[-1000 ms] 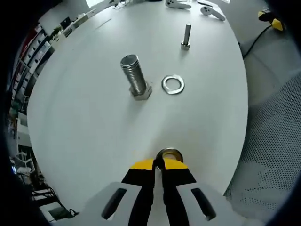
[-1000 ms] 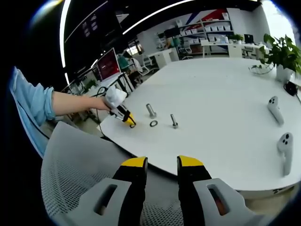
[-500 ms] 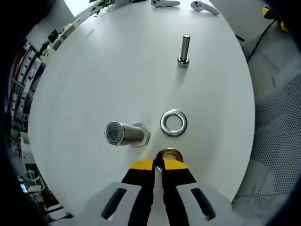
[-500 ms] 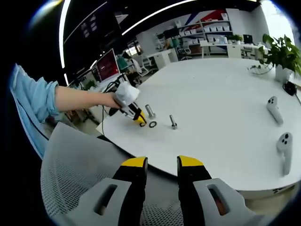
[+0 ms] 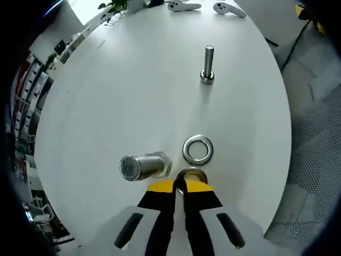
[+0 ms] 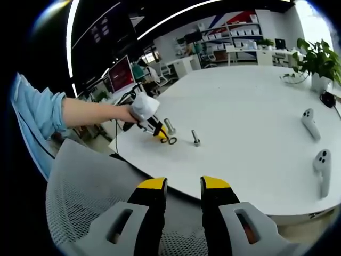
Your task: Place the washer onto the threaded stud by aligning its center hole with the stud, sliding it down to the base, and recovering from edge contact or off-axis alignment until the washer reaches the visible bottom stop.
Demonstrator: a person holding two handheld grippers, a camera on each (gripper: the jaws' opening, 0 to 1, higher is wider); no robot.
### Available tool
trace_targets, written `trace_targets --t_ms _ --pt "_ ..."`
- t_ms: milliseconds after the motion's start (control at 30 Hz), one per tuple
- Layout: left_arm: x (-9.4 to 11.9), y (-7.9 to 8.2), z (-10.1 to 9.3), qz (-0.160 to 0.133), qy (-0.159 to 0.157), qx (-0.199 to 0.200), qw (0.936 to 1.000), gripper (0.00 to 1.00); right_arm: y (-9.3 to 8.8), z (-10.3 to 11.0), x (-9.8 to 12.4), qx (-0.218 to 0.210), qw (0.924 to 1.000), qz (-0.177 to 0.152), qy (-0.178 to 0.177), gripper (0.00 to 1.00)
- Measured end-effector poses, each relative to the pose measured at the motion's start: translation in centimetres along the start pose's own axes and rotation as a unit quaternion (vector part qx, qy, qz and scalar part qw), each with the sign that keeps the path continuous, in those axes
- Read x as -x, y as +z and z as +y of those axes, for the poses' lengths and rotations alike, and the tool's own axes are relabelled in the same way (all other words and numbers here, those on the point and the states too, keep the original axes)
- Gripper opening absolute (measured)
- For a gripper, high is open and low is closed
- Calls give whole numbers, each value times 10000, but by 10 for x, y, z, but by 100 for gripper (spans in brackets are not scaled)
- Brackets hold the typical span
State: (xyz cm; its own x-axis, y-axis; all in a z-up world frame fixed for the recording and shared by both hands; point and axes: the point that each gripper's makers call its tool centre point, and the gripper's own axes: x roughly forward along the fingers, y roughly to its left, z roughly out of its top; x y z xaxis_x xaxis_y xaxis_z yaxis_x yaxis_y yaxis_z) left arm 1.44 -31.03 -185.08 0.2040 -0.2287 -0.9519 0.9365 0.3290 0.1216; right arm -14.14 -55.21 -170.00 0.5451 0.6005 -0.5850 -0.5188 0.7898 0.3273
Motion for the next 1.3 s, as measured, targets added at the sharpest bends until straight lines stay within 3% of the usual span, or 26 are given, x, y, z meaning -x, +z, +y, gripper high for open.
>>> trace_targets --t_ms 100,167,433,633,667,767,1067,1300 --pt "4 -1 -6 -176 -100 204 9996 13 0 0 0 0 10000 -3 6 27" --pt "7 1 -12 -369 -216 125 9990 16 0 0 0 9 10000 1 15 27" --pt "10 4 -19 -467 -387 141 9981 30 0 0 0 14 10000 1 24 27" --pt "2 -4 -20 -269 -614 325 9972 28 -1 1 0 27 10000 20 42 27" --pt "3 0 -18 -389 -561 236 9974 26 0 1 0 29 10000 19 45 27" --pt "1 -1 -15 -323 -543 339 9974 25 0 1 0 27 10000 16 49 27" --pt "4 3 -24 -247 -539 -42 9982 21 1 2 0 35 10000 -15 82 27" --pt "6 6 -23 -237 -545 -44 9982 23 1 3 0 45 9999 -20 106 27"
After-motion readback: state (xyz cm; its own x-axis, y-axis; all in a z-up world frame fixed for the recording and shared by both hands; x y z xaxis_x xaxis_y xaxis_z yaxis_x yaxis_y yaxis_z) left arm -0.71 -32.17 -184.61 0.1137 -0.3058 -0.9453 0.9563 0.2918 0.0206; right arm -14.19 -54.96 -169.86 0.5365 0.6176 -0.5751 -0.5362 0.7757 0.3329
